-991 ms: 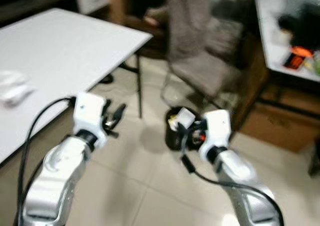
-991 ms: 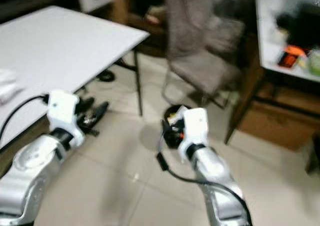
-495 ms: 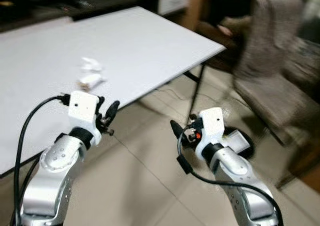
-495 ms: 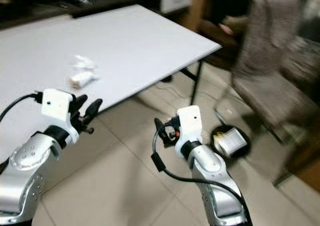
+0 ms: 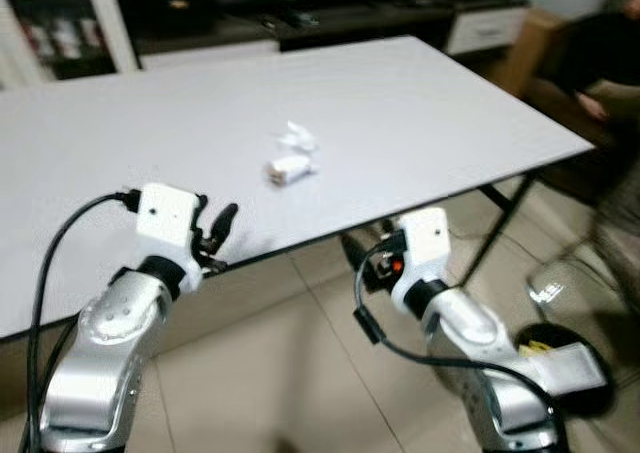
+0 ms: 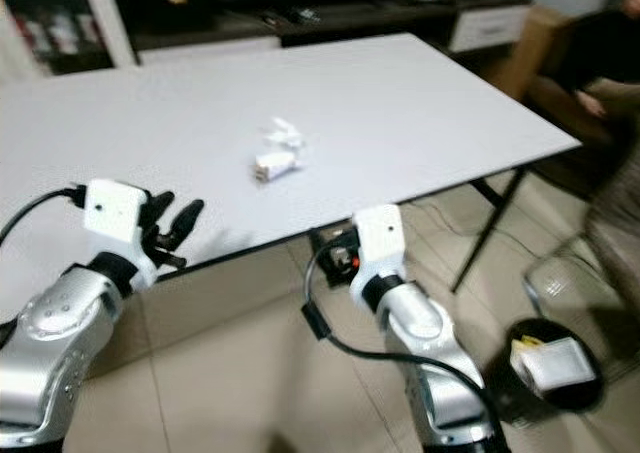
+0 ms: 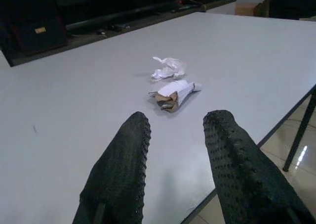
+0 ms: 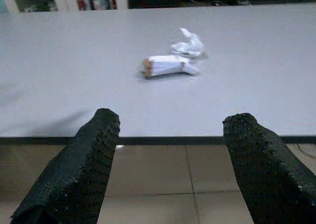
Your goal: Picking trash to rubbish bin
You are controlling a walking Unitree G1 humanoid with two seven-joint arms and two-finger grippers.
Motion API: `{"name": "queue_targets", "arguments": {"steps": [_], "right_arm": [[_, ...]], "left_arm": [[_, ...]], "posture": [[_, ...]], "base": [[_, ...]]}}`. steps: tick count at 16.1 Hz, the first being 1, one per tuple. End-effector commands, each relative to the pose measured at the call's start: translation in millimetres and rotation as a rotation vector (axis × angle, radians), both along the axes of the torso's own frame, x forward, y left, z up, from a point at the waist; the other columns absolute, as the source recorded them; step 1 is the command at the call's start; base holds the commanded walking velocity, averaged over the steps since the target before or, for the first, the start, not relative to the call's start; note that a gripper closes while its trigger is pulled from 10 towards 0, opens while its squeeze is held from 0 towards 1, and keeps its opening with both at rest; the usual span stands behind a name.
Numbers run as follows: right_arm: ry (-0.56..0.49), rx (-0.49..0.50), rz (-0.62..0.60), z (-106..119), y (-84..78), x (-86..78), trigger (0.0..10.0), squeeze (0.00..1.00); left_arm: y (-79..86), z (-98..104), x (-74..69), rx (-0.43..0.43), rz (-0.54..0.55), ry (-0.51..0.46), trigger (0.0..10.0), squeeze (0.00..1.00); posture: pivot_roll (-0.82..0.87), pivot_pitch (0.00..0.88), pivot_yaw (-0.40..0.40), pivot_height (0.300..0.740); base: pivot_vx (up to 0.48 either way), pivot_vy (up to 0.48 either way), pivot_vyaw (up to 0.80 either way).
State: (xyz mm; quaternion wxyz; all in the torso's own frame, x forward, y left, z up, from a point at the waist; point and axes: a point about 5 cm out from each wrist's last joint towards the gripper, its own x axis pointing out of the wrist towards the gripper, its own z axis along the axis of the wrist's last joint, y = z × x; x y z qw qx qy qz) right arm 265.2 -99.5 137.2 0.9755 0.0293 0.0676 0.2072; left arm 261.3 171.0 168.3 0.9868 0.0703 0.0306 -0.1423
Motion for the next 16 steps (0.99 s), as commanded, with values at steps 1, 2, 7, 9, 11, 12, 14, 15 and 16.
{"name": "queue_targets", "arguments": {"steps": [1,2,7,9,11,12,14,15,16], "right_arm": [[-0.018,0.014,-0.037,4,-6.8,1.7,10.0,0.00],[-0.037,0.006,-0.048,7,-8.9,1.3,10.0,0.00],[-0.048,0.011,-0.112,8,-19.7,5.3,10.0,0.00],[-0.053,0.003,-0.117,8,-22.7,3.8,10.0,0.00],[-0.056,-0.001,-0.121,8,-25.3,3.7,10.0,0.00],[-0.049,-0.021,-0.105,3,-25.1,5.0,10.0,0.00],[-0.033,-0.033,-0.068,0,-21.6,5.0,10.0,0.00],[-0.027,-0.025,-0.056,0,-20.2,5.0,10.0,0.00],[-0.020,-0.027,-0.037,-2,-18.5,5.8,10.0,0.00]], "left_arm": [[-2.9,3,1.9,0.005,-0.026,-0.014,10.0,0.00],[-4.6,2,2.3,-0.001,-0.030,-0.013,10.0,0.00],[-14.5,-1,14.4,-0.034,-0.051,-0.015,10.0,0.00],[-16.8,-1,15.5,-0.038,-0.067,-0.020,10.0,0.00],[-18.4,-2,17.2,-0.045,-0.069,-0.025,10.0,0.00],[-16.4,-7,15.3,-0.039,-0.048,-0.019,10.0,0.00],[-14.2,-9,10.5,-0.052,-0.031,-0.012,10.0,0.00],[-12.8,-9,8.5,-0.047,-0.028,-0.015,10.0,0.00],[-8.2,-7,8.5,-0.040,-0.001,-0.023,10.0,0.00]], "posture": [[-0.02,0.035,-0.020,0.740],[-0.03,0.032,-0.016,0.740],[-0.03,0.020,-0.006,0.740],[-0.05,0.013,0.001,0.740],[-0.05,0.007,-0.010,0.740],[-0.04,0.014,-0.026,0.740],[-0.03,0.013,-0.051,0.740],[-0.02,0.011,-0.071,0.740],[-0.01,0.001,-0.079,0.740]], "base": [[0.251,0.000,0.00],[0.259,0.000,0.00],[0.255,0.000,0.00],[0.261,0.000,-0.58],[0.287,0.000,-0.67],[0.289,0.000,0.00],[0.289,0.000,0.00],[0.292,0.000,0.00],[0.289,0.000,0.00]]}}
